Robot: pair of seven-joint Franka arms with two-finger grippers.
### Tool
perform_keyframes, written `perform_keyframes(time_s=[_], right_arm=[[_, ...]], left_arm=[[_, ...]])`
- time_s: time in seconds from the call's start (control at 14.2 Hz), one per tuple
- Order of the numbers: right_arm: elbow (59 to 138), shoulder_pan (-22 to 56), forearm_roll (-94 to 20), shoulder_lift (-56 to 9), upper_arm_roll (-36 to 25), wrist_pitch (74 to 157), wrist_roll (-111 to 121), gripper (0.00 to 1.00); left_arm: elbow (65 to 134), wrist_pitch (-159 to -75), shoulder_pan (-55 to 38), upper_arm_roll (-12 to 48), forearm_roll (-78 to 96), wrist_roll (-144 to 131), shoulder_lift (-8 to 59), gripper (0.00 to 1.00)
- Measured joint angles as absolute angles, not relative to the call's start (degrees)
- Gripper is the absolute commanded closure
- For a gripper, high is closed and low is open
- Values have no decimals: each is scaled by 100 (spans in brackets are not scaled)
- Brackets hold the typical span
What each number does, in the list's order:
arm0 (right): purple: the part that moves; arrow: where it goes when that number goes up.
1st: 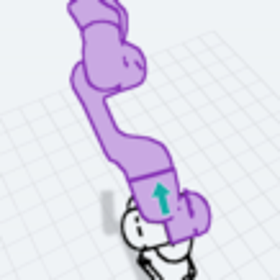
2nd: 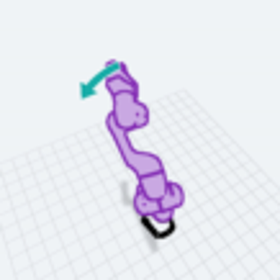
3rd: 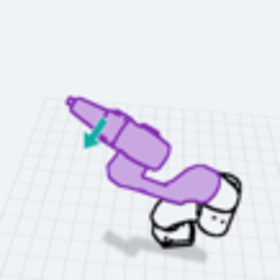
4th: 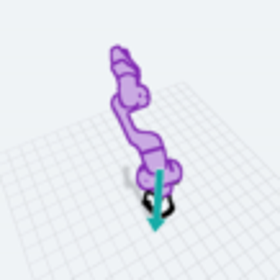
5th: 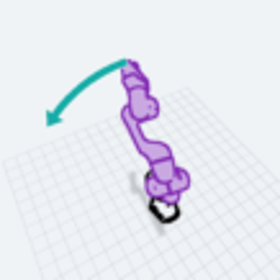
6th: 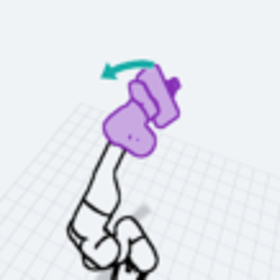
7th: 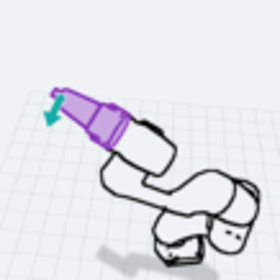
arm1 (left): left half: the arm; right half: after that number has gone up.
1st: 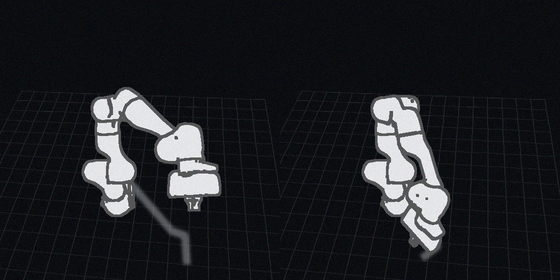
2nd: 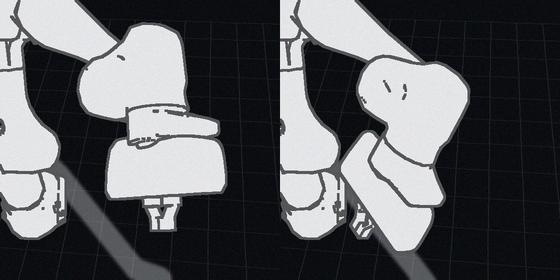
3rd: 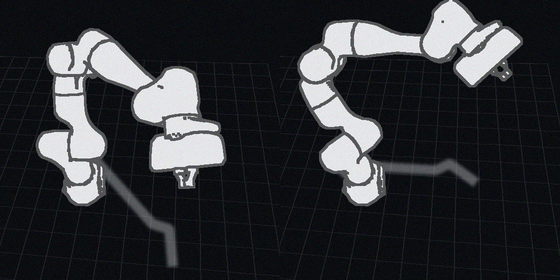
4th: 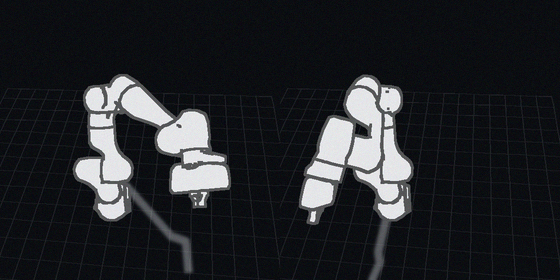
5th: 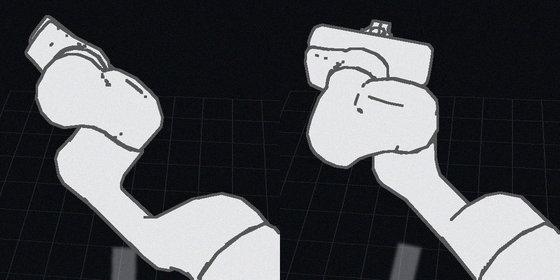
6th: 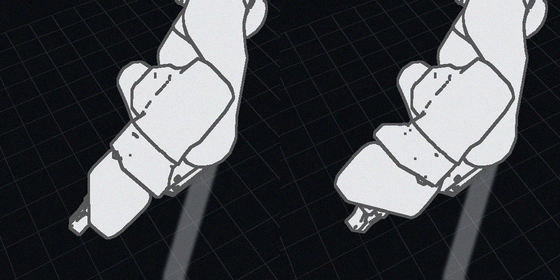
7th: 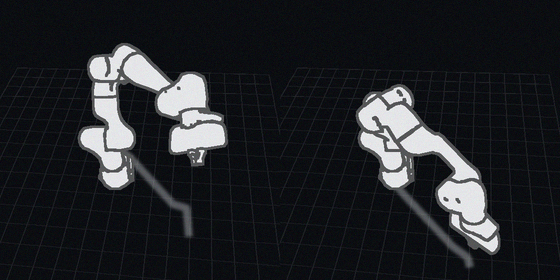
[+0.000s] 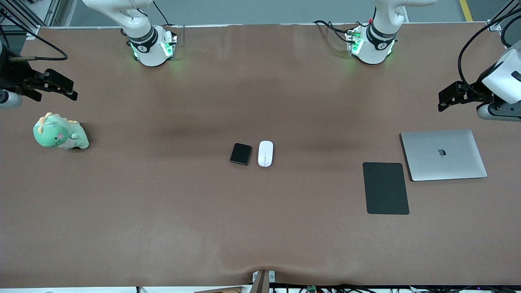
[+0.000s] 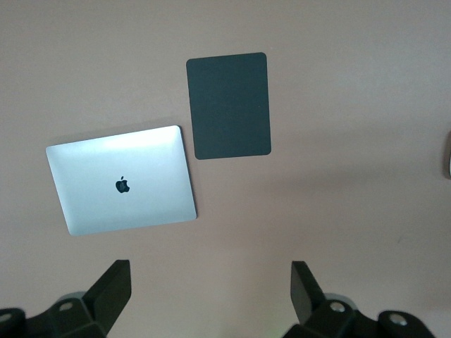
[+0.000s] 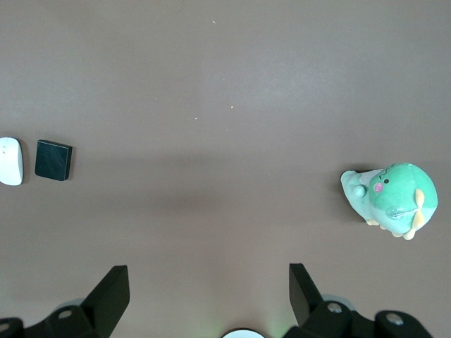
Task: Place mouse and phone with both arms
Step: 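Reach the left gripper to the white mouse and grasp it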
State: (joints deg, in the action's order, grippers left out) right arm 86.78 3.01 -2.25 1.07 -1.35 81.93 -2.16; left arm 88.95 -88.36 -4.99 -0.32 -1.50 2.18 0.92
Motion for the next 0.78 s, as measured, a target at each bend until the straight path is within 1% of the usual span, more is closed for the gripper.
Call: perform_keyframes(time_s=[0.42, 0.64, 0.78], right_arm=[[8677, 298, -225, 107, -152, 8192, -216, 0], [8676, 293, -225, 107, -164, 8192, -216, 0], [8676, 292, -225, 106, -167, 8192, -216, 0]], left_arm=[[8914, -8864, -518, -27, -150, 226, 144, 0], [8951, -8869, -660, 106, -149, 126, 521, 0], [8959, -8940, -794, 348, -148, -236, 907, 0]])
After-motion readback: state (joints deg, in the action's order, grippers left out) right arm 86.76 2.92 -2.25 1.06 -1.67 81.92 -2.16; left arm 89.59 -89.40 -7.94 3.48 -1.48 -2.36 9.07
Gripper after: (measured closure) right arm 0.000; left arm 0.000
